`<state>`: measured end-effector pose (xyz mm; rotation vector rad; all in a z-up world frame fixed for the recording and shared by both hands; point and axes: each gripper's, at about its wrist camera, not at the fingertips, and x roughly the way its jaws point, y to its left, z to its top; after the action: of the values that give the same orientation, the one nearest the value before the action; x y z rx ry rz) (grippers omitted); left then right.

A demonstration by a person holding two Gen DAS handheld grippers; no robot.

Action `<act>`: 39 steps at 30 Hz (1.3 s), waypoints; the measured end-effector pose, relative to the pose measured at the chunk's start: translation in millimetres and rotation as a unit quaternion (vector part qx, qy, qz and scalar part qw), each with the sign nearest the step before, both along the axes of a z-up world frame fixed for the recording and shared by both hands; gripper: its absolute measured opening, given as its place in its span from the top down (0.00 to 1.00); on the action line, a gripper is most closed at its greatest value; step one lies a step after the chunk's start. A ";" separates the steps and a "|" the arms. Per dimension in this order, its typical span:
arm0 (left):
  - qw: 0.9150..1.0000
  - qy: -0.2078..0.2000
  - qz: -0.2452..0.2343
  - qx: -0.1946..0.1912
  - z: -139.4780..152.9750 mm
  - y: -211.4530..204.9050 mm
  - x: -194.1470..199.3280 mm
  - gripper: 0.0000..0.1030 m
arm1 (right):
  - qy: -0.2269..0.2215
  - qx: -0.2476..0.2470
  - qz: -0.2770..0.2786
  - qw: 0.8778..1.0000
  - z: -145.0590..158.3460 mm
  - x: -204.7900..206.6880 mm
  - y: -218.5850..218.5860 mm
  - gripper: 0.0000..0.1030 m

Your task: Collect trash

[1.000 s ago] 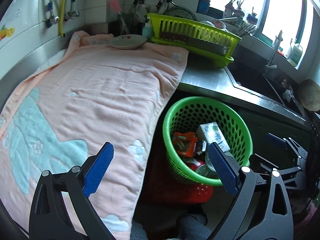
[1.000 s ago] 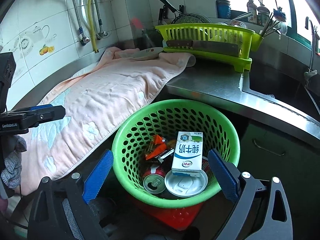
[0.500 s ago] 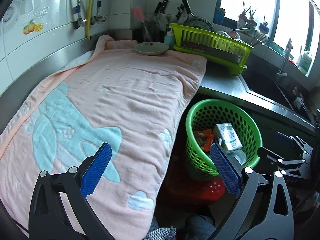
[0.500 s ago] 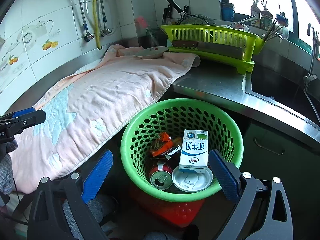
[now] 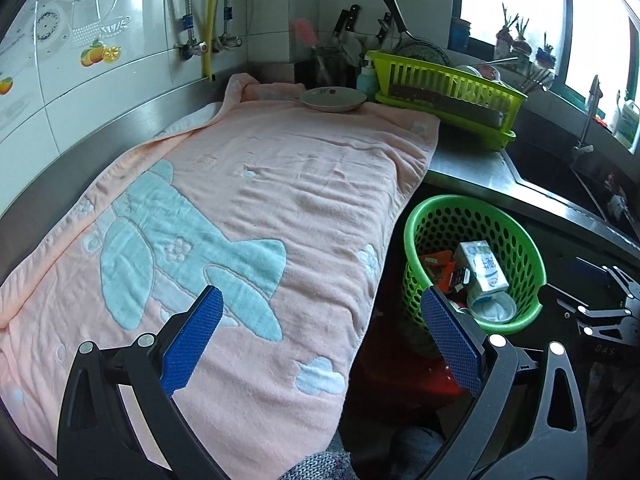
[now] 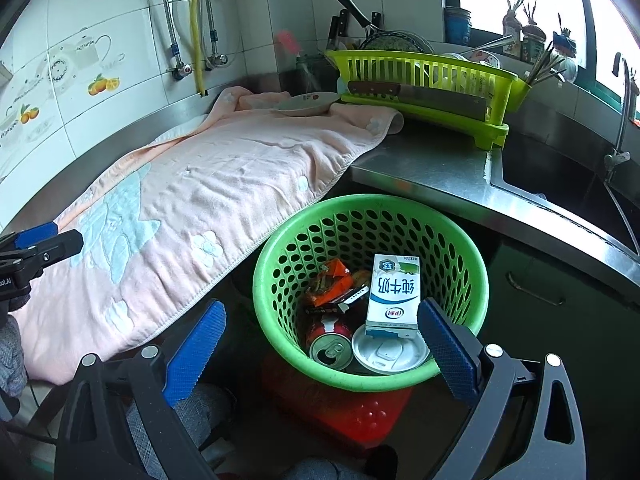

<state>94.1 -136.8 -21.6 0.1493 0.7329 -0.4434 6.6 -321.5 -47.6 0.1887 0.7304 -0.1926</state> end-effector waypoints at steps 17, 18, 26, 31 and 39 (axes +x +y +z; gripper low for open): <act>0.998 -0.036 0.049 -0.026 16.7 26.2 -9.9 0.05 | -0.009 -0.006 0.003 1.000 7.9 4.8 21.3 0.09; 0.998 -0.036 0.048 -0.028 17.0 25.9 -10.7 0.05 | -0.010 -0.007 0.003 1.000 8.2 4.7 21.0 0.09; 0.998 -0.044 0.046 -0.024 16.2 19.6 -16.7 0.05 | -0.012 -0.008 0.000 1.000 10.0 3.8 22.7 0.09; 0.998 -0.043 0.047 -0.026 16.2 20.2 -16.5 0.05 | -0.012 -0.007 0.001 1.000 10.1 4.0 22.6 0.09; 0.998 -0.039 0.048 -0.027 14.8 20.3 -17.0 0.05 | -0.012 -0.008 0.001 1.000 10.2 3.8 23.7 0.09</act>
<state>77.1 -116.5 -6.7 0.0794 0.6475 -0.3630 10.5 -297.8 -37.4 0.1755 0.7058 -0.1935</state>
